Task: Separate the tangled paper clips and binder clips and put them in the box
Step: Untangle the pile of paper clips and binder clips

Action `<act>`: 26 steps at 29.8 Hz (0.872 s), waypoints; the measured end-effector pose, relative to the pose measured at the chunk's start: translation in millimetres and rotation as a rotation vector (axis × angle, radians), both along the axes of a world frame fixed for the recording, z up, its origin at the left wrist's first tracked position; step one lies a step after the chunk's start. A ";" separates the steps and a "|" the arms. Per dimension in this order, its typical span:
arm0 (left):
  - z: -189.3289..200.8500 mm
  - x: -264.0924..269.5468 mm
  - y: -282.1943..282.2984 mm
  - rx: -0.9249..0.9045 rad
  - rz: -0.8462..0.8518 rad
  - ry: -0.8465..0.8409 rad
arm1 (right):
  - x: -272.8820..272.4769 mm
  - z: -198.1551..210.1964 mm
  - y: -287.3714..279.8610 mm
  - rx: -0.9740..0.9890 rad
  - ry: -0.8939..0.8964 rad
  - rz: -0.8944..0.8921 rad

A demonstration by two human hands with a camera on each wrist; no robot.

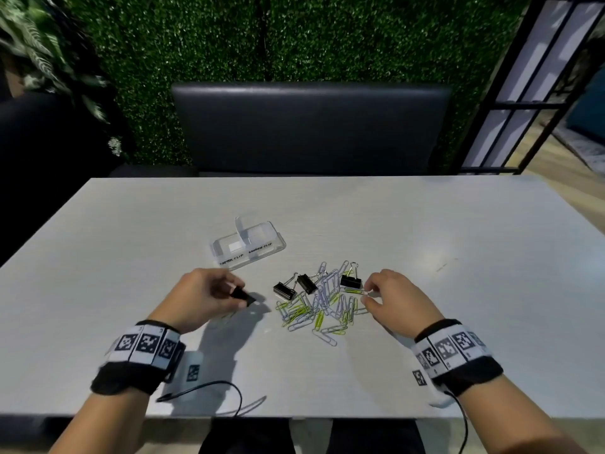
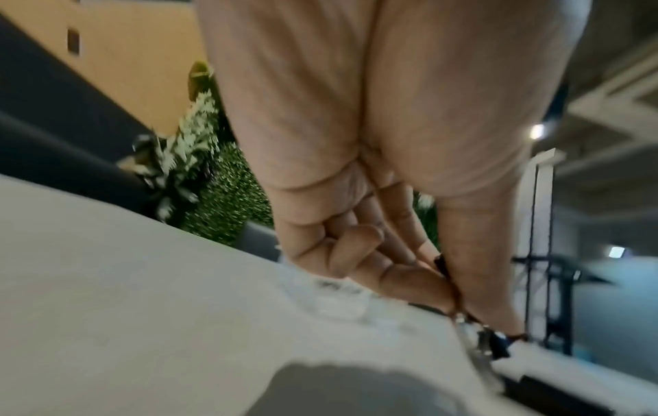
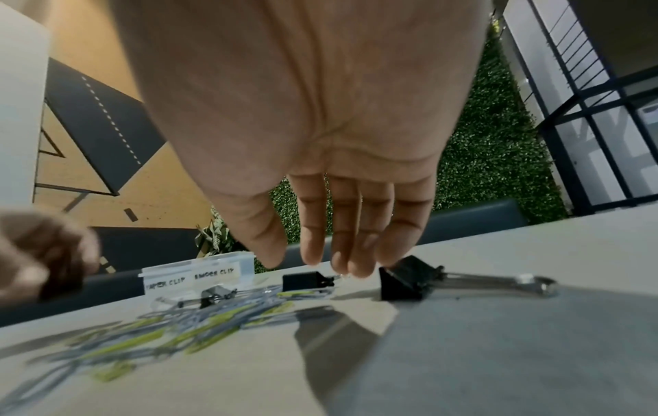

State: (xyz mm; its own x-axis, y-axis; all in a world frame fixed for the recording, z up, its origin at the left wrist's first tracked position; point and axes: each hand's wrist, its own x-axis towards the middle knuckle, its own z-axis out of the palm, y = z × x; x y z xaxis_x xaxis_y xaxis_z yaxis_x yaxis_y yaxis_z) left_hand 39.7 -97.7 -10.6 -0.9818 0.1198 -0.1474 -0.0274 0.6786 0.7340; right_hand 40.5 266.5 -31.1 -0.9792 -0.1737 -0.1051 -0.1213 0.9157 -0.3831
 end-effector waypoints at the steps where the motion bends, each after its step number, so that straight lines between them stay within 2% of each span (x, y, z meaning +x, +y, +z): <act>1: -5.2 3.8 -8.4 -0.058 0.027 -0.043 | 2.1 -1.3 -0.7 -0.001 -0.025 -0.007; 4: -23.2 2.7 -13.0 -0.195 0.055 -0.069 | 8.4 -4.3 -5.6 0.015 -0.076 -0.021; 7: -25.4 -6.3 -6.8 -0.297 0.048 -0.072 | 9.1 -4.0 -11.1 0.076 -0.101 -0.030; 10: -17.2 -6.0 10.1 -0.467 0.014 0.020 | 9.5 -1.0 -23.5 0.117 -0.132 0.018; 13: -1.3 2.8 53.8 -0.417 -0.175 0.067 | 7.1 0.9 -33.9 0.121 -0.150 0.068; 16: 2.3 5.8 102.9 -0.472 -0.353 0.091 | 3.5 8.5 -37.1 0.092 -0.154 0.039; 21: -8.1 0.4 144.1 -0.595 -0.416 0.109 | 4.7 10.4 -47.0 0.117 -0.197 0.099; 26: -19.0 -3.6 150.4 -0.555 -0.388 0.105 | 5.2 5.4 -53.2 0.187 -0.143 0.137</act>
State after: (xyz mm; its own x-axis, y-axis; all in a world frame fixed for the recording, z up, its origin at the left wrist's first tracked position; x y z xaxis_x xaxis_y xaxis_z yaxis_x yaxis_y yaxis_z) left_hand 36.1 52.7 -29.5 -0.8955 0.4002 -0.1947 0.3464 0.9014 0.2597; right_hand 45.7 213.3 -25.7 -0.9208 -0.2681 -0.2832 -0.2059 0.9510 -0.2308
